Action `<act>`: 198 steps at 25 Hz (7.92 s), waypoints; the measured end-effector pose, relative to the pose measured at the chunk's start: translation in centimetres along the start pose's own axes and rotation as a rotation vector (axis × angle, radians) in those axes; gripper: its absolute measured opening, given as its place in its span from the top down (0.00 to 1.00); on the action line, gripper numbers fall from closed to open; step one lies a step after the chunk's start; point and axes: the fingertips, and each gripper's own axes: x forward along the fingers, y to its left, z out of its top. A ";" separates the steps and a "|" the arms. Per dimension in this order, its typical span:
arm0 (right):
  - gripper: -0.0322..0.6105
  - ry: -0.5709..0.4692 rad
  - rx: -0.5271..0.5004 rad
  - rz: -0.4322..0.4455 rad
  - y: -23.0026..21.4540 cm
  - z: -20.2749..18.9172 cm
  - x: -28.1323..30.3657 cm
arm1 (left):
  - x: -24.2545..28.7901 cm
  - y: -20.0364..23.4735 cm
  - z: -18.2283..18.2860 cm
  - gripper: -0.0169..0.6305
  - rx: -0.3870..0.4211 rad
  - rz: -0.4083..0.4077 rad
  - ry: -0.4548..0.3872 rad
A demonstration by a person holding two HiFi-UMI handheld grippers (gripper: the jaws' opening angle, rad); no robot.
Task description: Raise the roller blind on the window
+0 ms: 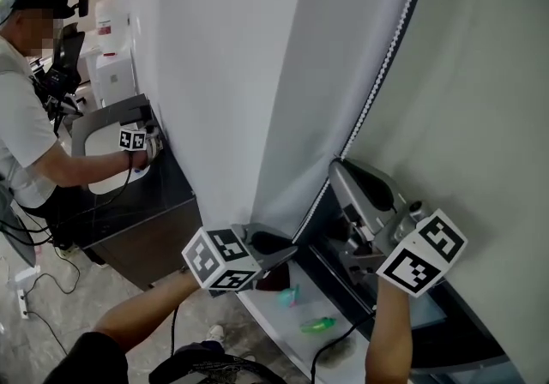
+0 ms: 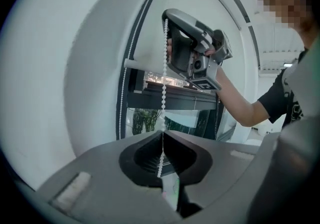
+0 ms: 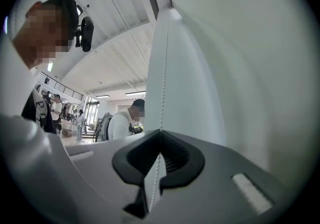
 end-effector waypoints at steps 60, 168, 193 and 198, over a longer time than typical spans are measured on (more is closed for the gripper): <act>0.84 -0.001 0.007 0.069 1.3 -0.7 0.3 | 0.9 0.9 -3.5 0.95 -0.016 -0.006 0.065; 0.83 0.145 0.071 -0.324 -2.9 -14.2 -3.6 | 1.4 3.9 4.0 0.96 0.061 0.210 -0.159; 0.94 0.179 0.061 -0.532 -0.5 -16.8 -3.9 | -3.3 2.8 4.0 0.97 0.026 0.567 -0.287; 0.94 0.173 0.062 -0.546 -0.6 -16.7 -4.2 | -3.1 2.5 3.9 0.97 0.024 0.563 -0.276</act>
